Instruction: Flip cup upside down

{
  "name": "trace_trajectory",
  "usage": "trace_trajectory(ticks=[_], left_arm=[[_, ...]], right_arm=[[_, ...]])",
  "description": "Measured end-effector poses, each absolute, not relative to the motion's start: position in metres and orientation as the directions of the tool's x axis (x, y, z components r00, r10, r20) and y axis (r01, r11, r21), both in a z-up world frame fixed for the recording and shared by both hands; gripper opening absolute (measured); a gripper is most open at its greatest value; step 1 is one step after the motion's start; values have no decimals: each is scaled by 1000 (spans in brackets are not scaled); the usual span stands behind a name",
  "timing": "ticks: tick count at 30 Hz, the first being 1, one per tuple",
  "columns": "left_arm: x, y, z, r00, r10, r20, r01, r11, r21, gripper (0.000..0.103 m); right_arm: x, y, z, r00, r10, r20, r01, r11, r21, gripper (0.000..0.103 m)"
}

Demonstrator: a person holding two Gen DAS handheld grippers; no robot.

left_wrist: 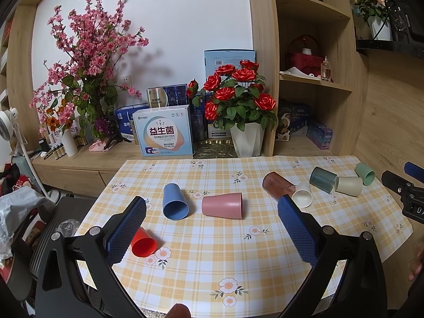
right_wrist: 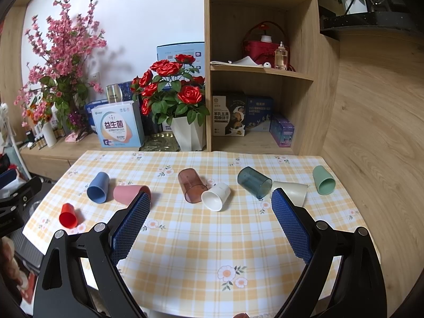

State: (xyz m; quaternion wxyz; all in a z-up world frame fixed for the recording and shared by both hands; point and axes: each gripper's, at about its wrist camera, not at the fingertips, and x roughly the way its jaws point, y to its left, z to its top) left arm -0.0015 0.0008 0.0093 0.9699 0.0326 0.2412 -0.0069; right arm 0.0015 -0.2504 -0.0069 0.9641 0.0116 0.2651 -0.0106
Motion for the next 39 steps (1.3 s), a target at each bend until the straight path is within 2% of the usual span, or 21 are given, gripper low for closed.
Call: trace_trajectory(ticks=[14,23,30,33,39], left_arm=[[-2,1,9,883,-1,-468,32,998,59,97],[13,14,-5,863,3,-504,13,1000,28,97],[54,38,-48,796,69,-602,-52,998,45,97],[71,56,-66,758,67,-649,-83,997,6,97],[102,132,-101,655,40,-754,-239,958,-157,97]], right_arm=[[-1,-253,0,864,-16,-503,31,999,20,90],[15,-252,-10,863,-5,-505,21,999,27,90],[59,-258,-39,847,55,-529,-20,997,71,90],[77,-255,-56,837,53,-545,-15,997,74,90],[103,-250,-98,790,41,-612,-5,998,61,90]])
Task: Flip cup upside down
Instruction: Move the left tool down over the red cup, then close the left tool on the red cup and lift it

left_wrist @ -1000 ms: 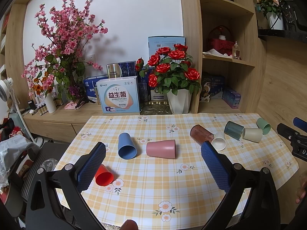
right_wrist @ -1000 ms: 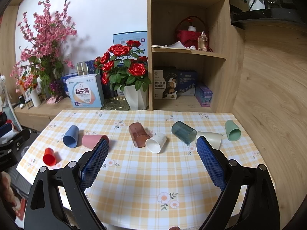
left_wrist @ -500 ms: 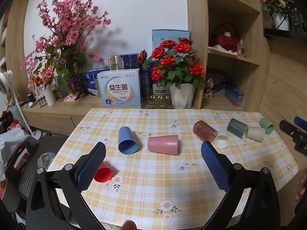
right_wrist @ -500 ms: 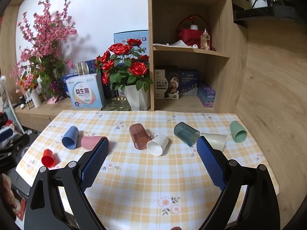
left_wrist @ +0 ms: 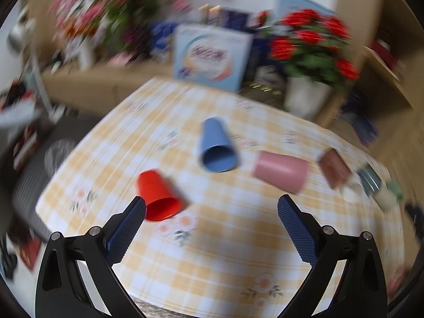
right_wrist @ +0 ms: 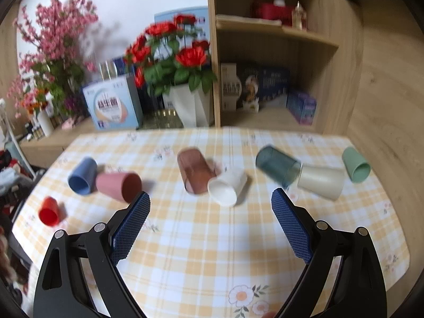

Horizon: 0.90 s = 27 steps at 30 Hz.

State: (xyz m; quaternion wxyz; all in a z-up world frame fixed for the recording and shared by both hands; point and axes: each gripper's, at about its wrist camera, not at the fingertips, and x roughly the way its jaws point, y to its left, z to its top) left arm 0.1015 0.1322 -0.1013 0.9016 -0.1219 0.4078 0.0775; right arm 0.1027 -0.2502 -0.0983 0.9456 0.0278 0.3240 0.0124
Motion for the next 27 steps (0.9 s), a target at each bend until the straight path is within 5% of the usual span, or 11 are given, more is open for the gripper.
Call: trace_trajectory(ticks=[6,13,22,27], left_arm=[[126,211,-145,533,-25,-846,-434,850,-299,79],[155,234,-178,464,-116,-878,-519,768,-376,72],[177,242,-201,398,-122,-909,-547,764,-342,69],[185,247,-206,385,-127,-914,-543,770,-336,54]], right_arm=[[120,-249,-138,700,2,-715,16,1000,19,90],[130,-260,-158,643,1,-766,57,997,49,90],[135,-268,-167,622,24,-783,64,995,81,90],[136,-264,-169,613,37,-789,49,995,85,90]])
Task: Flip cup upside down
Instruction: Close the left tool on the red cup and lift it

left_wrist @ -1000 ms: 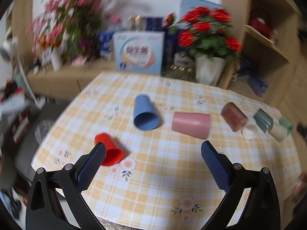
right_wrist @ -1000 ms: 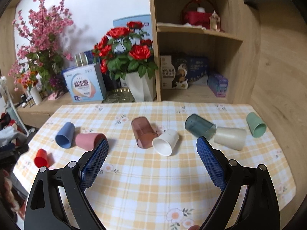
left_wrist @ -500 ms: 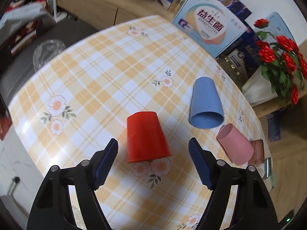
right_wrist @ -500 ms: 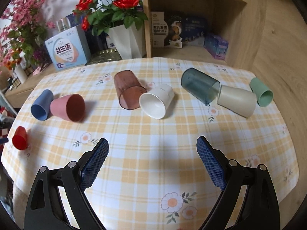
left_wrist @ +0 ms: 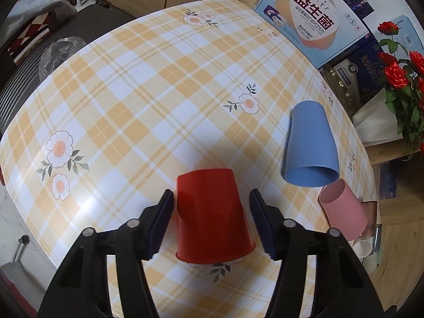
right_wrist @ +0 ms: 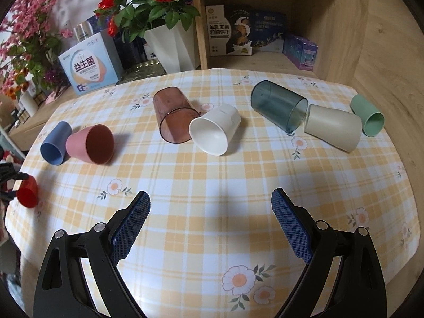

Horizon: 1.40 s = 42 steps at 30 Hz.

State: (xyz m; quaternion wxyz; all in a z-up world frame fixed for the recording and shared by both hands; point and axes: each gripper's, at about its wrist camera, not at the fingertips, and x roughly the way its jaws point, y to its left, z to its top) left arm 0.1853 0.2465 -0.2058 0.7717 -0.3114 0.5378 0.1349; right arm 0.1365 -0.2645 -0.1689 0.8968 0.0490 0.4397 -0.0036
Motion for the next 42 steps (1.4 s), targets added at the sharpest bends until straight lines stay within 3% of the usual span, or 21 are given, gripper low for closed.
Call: trace_trajectory(ticks=[25,29,42], left_arm=[[183,233,-220,316,-229,-921,-477,800,-362,52],[170,195,-210,310,-247,-918,-420,831,-365,52],[175,-26,-215,194,-497,-846,-128,842,-524,52]], right_arm=[[138,-267,-167,616,44,-786,57,993,101,90],[137,-274,-165,619,45,-784,75,990,116,90],[118,-327,-157,631,11,-776,182,970,162,90]])
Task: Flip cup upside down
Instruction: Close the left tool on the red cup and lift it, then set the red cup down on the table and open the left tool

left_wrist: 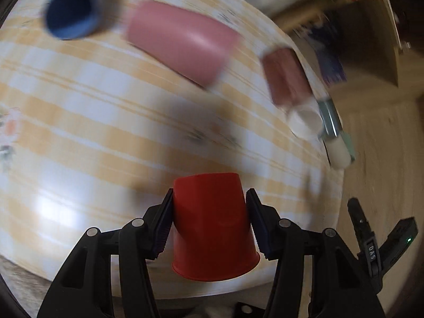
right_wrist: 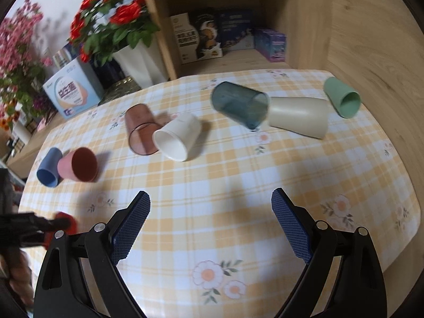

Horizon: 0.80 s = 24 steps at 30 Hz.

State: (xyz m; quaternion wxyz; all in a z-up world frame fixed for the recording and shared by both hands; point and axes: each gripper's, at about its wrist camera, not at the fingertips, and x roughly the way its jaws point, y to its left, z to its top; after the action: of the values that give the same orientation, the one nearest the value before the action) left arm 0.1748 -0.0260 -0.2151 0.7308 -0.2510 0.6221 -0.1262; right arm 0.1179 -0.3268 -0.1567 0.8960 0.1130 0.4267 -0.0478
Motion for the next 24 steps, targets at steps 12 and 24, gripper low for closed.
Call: trace_trajectory(ticks=[12,24], left_arm=[[200,-152,-237,94,-527,-845,20,849,-528,52],[197,-179,-246,47,-587,-808,48,810,-585,52]], right_arm=[[90,-385,-148,633,-67,-771,290,944,156,90],[87,-386,-146,633,-61,-772,291,942,164,90]])
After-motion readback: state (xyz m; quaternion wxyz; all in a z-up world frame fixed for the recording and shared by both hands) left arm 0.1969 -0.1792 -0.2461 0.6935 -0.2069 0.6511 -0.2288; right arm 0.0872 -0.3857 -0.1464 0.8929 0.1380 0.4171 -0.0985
